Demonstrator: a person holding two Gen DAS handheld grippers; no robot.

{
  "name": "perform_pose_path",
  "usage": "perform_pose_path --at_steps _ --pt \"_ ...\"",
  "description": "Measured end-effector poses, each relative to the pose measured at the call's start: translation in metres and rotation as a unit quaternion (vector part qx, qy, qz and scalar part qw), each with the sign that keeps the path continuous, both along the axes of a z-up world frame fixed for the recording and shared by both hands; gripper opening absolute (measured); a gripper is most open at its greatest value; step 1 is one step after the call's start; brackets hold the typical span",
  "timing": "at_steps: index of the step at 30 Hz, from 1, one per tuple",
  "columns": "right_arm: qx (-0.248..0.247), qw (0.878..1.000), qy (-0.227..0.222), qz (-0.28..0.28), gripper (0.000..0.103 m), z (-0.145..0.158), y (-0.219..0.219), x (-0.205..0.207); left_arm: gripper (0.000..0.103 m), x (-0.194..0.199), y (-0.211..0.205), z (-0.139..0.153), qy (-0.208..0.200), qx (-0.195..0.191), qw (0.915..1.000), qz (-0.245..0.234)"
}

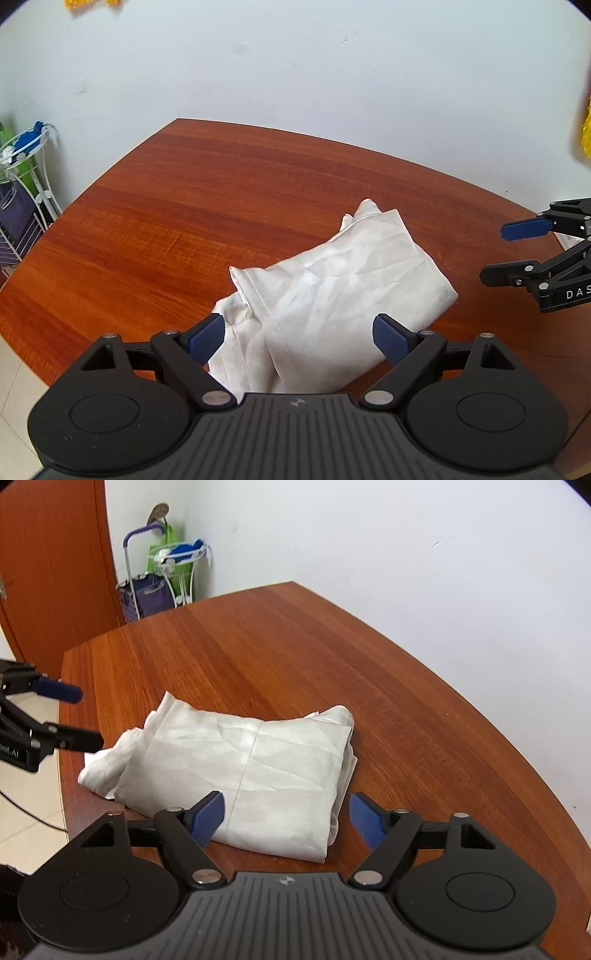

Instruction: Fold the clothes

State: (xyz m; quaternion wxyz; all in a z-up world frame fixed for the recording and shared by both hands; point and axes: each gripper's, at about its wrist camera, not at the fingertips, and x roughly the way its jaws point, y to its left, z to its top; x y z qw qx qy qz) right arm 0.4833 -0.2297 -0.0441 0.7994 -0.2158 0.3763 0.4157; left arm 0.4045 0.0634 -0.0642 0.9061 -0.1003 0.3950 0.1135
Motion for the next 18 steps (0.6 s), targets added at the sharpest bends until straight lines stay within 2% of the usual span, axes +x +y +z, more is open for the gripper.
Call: perform_pose_path --at_steps 5,8,11,12,14,18 --pt "0.019 1.0 -0.003 -0.014 0.087 0.005 -0.009 -0.016 0.101 -0.016 -0.012 0.013 -0.035 -0.006 0.9991 0.023" --pt "0.026 0.999 -0.008 -0.026 0.087 0.008 -0.015 -0.027 0.102 -0.024 -0.018 0.021 -0.053 -0.01 0.9981 0.031" --pt "0.034 0.998 -0.012 -0.042 0.09 0.011 -0.019 -0.04 0.103 -0.032 -0.027 0.027 -0.055 -0.001 0.9981 0.026" --pt "0.037 0.998 -0.013 -0.047 0.098 0.012 -0.021 -0.042 0.103 -0.035 -0.03 0.029 -0.055 0.003 0.9982 0.022" --pt "0.05 0.997 -0.022 -0.061 0.102 0.015 -0.024 -0.052 0.103 -0.04 -0.035 0.03 -0.055 0.008 0.9983 0.017" --pt "0.065 0.994 -0.032 -0.088 0.102 0.023 -0.028 -0.074 0.103 -0.056 -0.049 0.036 -0.049 0.019 0.9986 0.012"
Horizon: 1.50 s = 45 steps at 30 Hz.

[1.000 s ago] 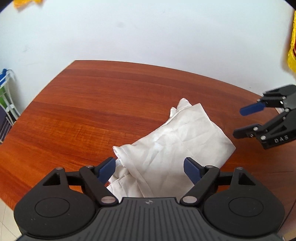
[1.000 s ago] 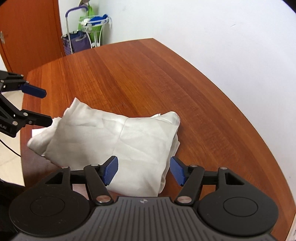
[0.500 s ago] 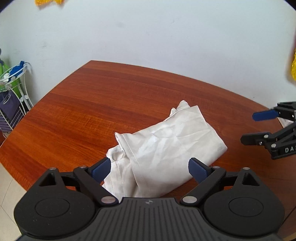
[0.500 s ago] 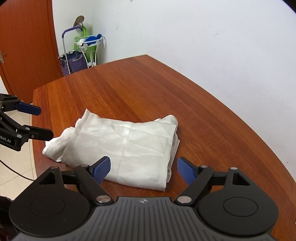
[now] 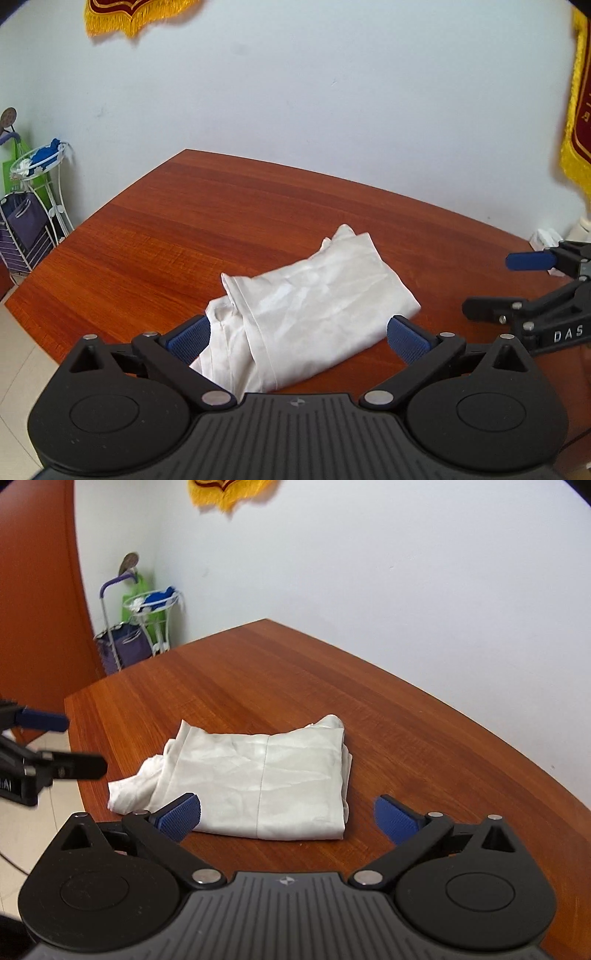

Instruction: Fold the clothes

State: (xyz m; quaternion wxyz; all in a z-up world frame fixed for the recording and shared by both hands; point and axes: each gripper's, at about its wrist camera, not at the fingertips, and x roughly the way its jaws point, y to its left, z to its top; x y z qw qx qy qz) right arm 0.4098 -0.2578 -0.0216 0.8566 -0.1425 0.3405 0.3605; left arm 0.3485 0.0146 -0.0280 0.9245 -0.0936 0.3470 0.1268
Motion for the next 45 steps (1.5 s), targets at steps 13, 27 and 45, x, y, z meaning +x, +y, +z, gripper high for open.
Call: perform_pose_path --at_steps 13,27,45 --pt "0.006 0.997 -0.031 -0.075 0.102 0.026 -0.009 -0.082 0.103 -0.079 -0.035 0.026 -0.012 0.025 0.9995 0.014" --pt "0.022 0.997 -0.005 -0.08 0.102 0.046 -0.035 -0.144 0.103 -0.143 -0.064 0.042 -0.022 0.048 0.9974 0.049" --pt "0.022 0.999 -0.009 -0.048 0.102 0.05 -0.066 -0.175 0.103 -0.162 -0.108 0.047 -0.02 0.017 0.9982 0.053"
